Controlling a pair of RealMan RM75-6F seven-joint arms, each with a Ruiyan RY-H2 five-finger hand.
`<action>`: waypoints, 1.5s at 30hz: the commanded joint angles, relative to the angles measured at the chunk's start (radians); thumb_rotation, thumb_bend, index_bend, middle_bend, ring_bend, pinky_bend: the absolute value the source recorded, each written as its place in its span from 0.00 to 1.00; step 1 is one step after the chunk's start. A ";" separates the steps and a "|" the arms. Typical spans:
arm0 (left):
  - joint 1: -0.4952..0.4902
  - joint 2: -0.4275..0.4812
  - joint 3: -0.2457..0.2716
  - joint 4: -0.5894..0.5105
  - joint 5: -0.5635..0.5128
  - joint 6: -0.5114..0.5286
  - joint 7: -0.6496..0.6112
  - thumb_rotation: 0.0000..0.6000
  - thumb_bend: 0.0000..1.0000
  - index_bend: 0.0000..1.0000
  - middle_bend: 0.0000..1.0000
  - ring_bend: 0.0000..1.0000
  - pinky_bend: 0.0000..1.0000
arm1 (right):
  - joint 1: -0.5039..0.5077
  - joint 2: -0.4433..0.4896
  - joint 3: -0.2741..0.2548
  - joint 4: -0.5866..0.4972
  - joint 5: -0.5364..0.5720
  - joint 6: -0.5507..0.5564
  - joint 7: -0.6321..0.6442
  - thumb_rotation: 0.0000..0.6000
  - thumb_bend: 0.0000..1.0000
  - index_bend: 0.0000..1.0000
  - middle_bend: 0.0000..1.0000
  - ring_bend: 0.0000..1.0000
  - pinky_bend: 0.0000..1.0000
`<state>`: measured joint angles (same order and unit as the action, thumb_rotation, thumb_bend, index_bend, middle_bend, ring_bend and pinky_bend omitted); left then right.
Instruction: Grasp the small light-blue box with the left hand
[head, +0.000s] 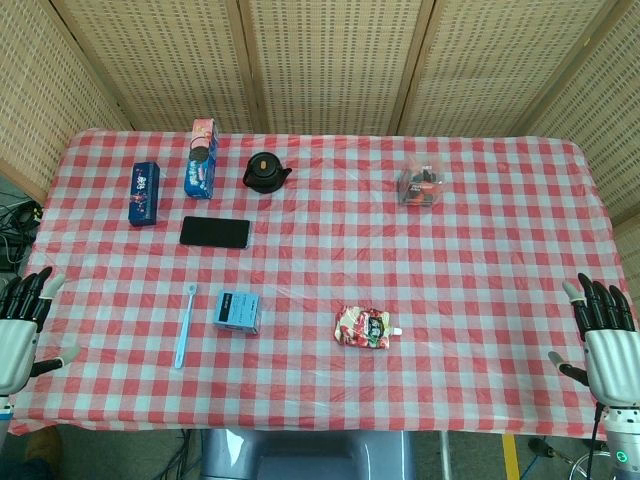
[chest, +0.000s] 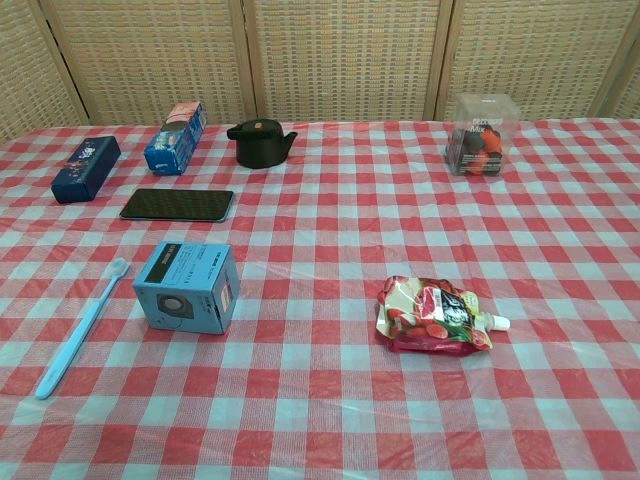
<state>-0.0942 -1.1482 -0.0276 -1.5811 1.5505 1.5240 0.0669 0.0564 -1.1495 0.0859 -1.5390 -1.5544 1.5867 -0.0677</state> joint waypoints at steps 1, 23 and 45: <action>0.000 -0.001 0.000 0.001 0.000 -0.001 0.003 1.00 0.00 0.00 0.00 0.00 0.00 | 0.000 0.000 -0.001 0.000 -0.001 -0.001 0.000 1.00 0.00 0.08 0.00 0.00 0.00; -0.292 -0.244 -0.038 0.087 0.110 -0.327 0.101 1.00 0.00 0.00 0.00 0.00 0.00 | 0.003 0.008 0.017 0.000 0.038 -0.017 0.020 1.00 0.00 0.08 0.00 0.00 0.00; -0.476 -0.525 -0.076 0.319 0.038 -0.471 0.171 1.00 0.00 0.57 0.49 0.52 0.50 | 0.011 -0.005 0.025 -0.002 0.073 -0.045 -0.017 1.00 0.00 0.08 0.00 0.00 0.00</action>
<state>-0.5656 -1.6693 -0.1053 -1.2687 1.5850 1.0425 0.2452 0.0674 -1.1542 0.1106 -1.5409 -1.4813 1.5419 -0.0845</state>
